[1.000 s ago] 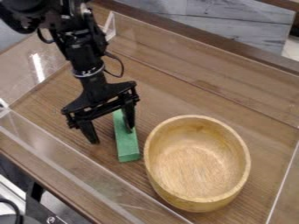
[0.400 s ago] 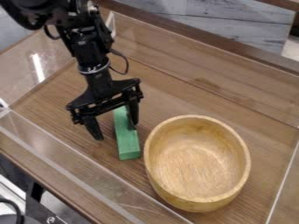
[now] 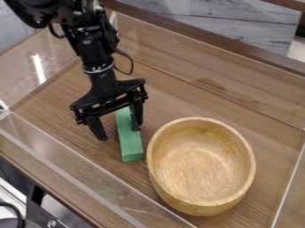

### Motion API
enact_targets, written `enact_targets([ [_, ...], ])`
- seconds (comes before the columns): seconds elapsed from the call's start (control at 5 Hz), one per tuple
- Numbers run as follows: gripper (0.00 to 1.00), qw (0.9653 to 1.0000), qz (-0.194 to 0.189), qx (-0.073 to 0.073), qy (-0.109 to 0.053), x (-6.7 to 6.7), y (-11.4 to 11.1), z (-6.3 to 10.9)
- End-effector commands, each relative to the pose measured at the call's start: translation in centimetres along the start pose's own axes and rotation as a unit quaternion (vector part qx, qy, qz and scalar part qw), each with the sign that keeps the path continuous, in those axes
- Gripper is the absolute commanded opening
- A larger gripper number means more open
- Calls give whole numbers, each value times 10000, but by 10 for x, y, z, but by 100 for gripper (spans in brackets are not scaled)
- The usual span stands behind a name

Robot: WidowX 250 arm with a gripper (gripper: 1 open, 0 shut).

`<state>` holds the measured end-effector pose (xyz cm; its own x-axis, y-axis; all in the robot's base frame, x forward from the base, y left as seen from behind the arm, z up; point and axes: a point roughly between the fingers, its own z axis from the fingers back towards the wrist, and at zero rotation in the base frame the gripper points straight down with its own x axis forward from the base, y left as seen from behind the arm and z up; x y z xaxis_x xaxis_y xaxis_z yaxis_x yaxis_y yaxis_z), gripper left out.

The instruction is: Put the green block in the brown bowl

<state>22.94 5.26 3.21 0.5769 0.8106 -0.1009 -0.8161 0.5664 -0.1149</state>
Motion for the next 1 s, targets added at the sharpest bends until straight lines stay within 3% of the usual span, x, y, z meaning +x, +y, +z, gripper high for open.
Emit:
enact_targets([
  [0.0,100,9997,-80,-99,-212,9,-9,9],
  [0.8,100,9997,-88,33,-239,14,-10,0],
])
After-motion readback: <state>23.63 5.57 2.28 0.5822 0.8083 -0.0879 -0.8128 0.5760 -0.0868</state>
